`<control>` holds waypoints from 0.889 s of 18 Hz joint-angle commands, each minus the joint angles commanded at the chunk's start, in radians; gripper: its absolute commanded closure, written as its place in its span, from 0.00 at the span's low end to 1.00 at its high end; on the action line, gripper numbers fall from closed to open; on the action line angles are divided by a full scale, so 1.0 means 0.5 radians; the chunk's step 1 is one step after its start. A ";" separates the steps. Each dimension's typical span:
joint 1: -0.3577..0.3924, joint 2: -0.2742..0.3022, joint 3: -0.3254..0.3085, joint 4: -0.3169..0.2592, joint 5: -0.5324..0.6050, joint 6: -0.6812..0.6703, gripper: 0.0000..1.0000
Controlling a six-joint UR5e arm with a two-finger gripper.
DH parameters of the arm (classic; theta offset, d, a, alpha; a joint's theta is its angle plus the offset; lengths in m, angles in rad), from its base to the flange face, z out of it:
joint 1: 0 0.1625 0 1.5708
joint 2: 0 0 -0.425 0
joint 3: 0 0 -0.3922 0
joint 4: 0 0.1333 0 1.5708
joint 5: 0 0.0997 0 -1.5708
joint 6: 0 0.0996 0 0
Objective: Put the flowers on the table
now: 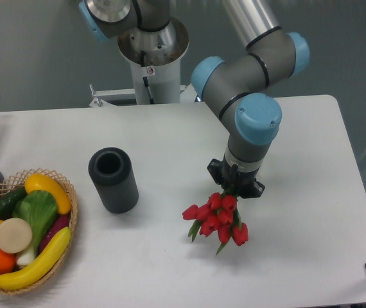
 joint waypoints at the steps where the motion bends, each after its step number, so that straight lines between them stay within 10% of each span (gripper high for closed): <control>1: -0.003 -0.003 0.000 0.006 -0.015 0.006 0.43; 3: 0.000 -0.009 -0.006 0.058 -0.128 0.003 0.00; 16: 0.144 0.209 0.076 0.040 -0.144 0.159 0.00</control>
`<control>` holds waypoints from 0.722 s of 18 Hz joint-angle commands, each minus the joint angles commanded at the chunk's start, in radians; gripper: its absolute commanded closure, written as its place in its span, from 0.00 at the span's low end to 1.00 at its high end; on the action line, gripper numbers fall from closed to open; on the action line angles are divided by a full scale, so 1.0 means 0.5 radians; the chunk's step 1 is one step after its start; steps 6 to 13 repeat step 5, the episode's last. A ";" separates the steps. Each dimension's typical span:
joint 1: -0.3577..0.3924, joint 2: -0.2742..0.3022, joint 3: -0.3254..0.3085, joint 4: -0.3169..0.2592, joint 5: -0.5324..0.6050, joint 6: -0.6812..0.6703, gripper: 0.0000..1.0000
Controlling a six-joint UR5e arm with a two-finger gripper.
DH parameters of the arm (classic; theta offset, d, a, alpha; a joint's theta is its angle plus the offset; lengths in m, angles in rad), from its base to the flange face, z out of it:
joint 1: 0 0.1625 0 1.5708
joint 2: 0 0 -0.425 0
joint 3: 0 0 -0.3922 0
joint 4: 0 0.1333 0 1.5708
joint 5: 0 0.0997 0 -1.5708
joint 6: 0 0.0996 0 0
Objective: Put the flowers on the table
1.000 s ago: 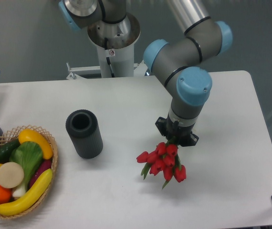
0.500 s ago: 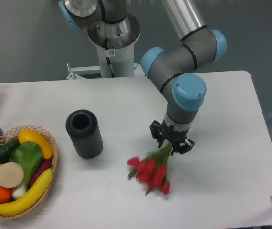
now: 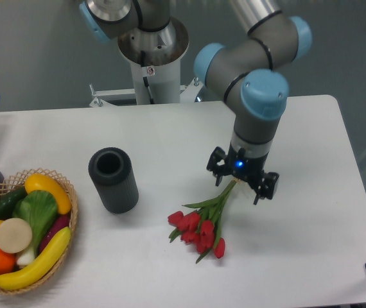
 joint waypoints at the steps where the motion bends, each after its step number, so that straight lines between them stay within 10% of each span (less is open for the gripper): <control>1: 0.000 0.000 0.049 -0.095 0.003 0.034 0.00; 4: 0.003 -0.034 0.239 -0.396 0.119 0.053 0.00; 13: 0.000 -0.055 0.270 -0.418 0.153 0.056 0.00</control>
